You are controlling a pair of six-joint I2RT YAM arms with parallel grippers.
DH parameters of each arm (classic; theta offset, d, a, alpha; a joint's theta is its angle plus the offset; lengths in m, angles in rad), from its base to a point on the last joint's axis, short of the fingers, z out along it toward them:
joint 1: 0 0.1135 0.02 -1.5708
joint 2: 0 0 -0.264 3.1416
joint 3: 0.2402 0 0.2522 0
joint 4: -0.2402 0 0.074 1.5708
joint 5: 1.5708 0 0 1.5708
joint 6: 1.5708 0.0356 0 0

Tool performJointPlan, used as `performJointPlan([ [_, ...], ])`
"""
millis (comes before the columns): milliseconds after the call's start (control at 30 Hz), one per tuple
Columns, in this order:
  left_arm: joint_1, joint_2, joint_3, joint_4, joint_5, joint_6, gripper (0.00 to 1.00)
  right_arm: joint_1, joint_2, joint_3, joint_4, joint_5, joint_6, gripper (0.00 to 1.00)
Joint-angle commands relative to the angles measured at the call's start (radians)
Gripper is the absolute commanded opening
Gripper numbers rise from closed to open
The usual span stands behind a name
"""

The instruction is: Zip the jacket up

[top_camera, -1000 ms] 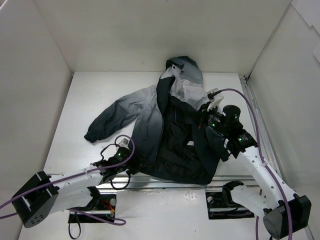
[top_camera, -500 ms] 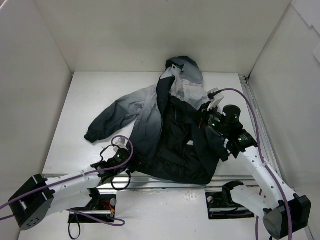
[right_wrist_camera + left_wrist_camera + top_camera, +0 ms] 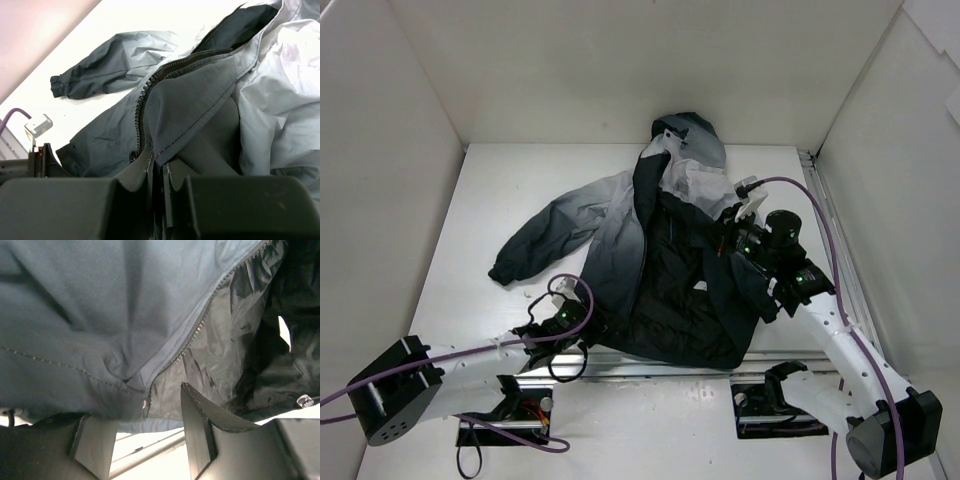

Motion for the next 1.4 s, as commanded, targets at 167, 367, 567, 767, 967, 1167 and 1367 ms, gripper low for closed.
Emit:
performJointPlan([
  [167, -0.007, 0.075, 0.02, 0.174, -0.037, -0.036, 0.44, -0.007, -0.028, 0.003, 0.137, -0.037, 0.017, 0.0],
  [367, -0.007, 0.092, 0.011, 0.249, -0.063, -0.032, 0.27, -0.009, -0.029, -0.006, 0.141, -0.042, 0.025, 0.0],
  [567, -0.007, 0.095, 0.032, 0.288, -0.076, 0.017, 0.0, -0.009, -0.025, 0.003, 0.143, -0.054, 0.039, 0.0],
  [767, -0.007, 0.092, -0.024, 0.538, -0.146, 0.072, 0.0, -0.009, -0.018, 0.013, 0.143, -0.085, 0.092, 0.0],
  [967, -0.007, 0.1, -0.043, 0.847, -0.24, 0.273, 0.0, -0.021, 0.008, 0.019, 0.161, -0.2, 0.184, 0.0],
  [1167, 0.048, 0.176, 0.05, 1.08, -0.149, 0.431, 0.0, -0.044, 0.037, 0.031, 0.215, -0.296, 0.281, 0.0],
  [1367, 0.132, 0.325, 0.132, 1.347, 0.011, 0.536, 0.0, -0.056, 0.086, 0.069, 0.245, -0.395, 0.347, 0.0],
])
